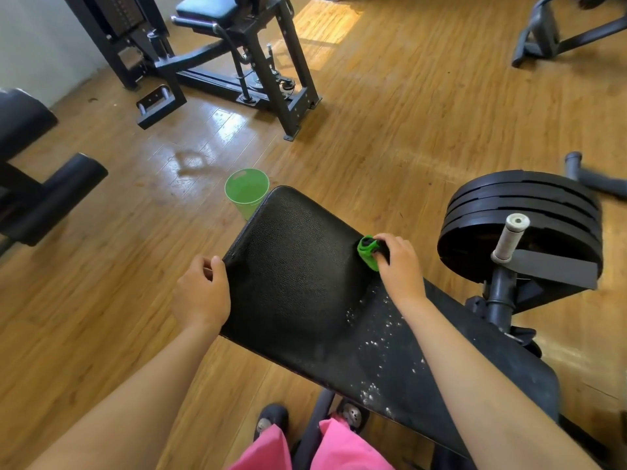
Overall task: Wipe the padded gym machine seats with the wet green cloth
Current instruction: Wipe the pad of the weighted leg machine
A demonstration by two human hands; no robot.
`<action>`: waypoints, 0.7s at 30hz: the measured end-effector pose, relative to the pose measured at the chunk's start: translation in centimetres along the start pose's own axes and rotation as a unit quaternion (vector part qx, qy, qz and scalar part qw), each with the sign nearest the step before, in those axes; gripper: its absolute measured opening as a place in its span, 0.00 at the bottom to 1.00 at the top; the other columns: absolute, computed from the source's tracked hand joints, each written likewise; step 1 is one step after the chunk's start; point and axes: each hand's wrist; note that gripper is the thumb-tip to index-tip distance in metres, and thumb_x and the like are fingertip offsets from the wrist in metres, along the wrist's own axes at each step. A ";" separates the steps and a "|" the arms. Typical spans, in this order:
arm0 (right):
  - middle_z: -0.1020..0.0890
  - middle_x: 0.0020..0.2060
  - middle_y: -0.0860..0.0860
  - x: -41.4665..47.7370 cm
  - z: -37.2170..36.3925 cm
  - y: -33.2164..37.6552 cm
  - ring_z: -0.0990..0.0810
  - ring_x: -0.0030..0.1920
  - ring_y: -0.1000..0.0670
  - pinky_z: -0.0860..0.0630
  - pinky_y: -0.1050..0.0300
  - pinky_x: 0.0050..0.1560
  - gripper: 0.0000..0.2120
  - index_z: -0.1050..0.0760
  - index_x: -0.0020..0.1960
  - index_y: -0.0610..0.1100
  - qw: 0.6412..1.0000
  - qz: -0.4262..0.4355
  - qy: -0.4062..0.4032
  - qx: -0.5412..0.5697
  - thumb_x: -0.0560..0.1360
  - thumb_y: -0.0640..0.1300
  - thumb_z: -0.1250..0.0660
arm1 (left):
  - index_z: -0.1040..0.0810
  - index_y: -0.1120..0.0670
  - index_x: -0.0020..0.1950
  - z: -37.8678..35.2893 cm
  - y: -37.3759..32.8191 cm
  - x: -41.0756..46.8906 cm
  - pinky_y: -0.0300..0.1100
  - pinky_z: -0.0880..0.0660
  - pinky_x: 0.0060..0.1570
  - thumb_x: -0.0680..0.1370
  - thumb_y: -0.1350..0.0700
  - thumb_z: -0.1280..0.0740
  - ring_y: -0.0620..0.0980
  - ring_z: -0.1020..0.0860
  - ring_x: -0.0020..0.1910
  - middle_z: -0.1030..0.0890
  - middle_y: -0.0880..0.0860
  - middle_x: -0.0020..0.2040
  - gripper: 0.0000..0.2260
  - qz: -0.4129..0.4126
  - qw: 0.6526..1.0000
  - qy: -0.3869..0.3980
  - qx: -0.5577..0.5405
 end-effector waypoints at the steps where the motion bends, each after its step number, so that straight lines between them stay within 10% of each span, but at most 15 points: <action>1: 0.21 0.53 0.47 0.6 0.1 -0.3 0.27 0.57 0.47 0.33 0.59 0.55 0.12 0.25 0.61 0.42 1.000 -0.014 -0.006 -0.006 0.78 0.38 0.34 | 0.27 0.56 0.45 0.0 0.1 0.1 0.42 0.38 0.30 0.83 0.50 0.46 0.50 0.30 0.32 0.27 0.52 0.35 0.14 0.000 1.000 0.001 0.000; 7: 0.22 0.56 0.45 2.1 0.9 -3.2 0.25 0.58 0.44 0.30 0.54 0.56 0.13 0.26 0.62 0.42 0.993 -0.122 -0.003 -0.008 0.78 0.39 0.35 | 0.27 0.56 0.45 -0.1 0.2 0.2 0.43 0.37 0.30 0.83 0.50 0.46 0.52 0.29 0.33 0.26 0.53 0.36 0.14 -0.006 1.000 0.003 -0.004; 15: 0.21 0.55 0.51 -3.5 0.7 -0.9 0.24 0.59 0.49 0.27 0.50 0.61 0.15 0.24 0.59 0.46 0.996 -0.063 -0.009 0.065 0.74 0.36 0.30 | 0.27 0.57 0.46 0.0 0.0 0.0 0.42 0.37 0.30 0.83 0.50 0.46 0.51 0.30 0.32 0.27 0.53 0.35 0.14 -0.007 1.000 -0.001 -0.002; 21: 0.23 0.53 0.58 -8.8 1.1 0.1 0.27 0.56 0.58 0.37 0.73 0.57 0.18 0.23 0.60 0.49 0.989 -0.003 0.118 0.085 0.72 0.36 0.28 | 0.27 0.57 0.46 0.1 -0.5 -0.3 0.42 0.40 0.29 0.84 0.51 0.46 0.50 0.32 0.31 0.29 0.51 0.33 0.14 -0.002 1.000 0.004 0.003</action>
Point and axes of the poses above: each hand's wrist, its own x-axis towards the middle knuckle, its own z-axis out of the back of the hand, y = z × x
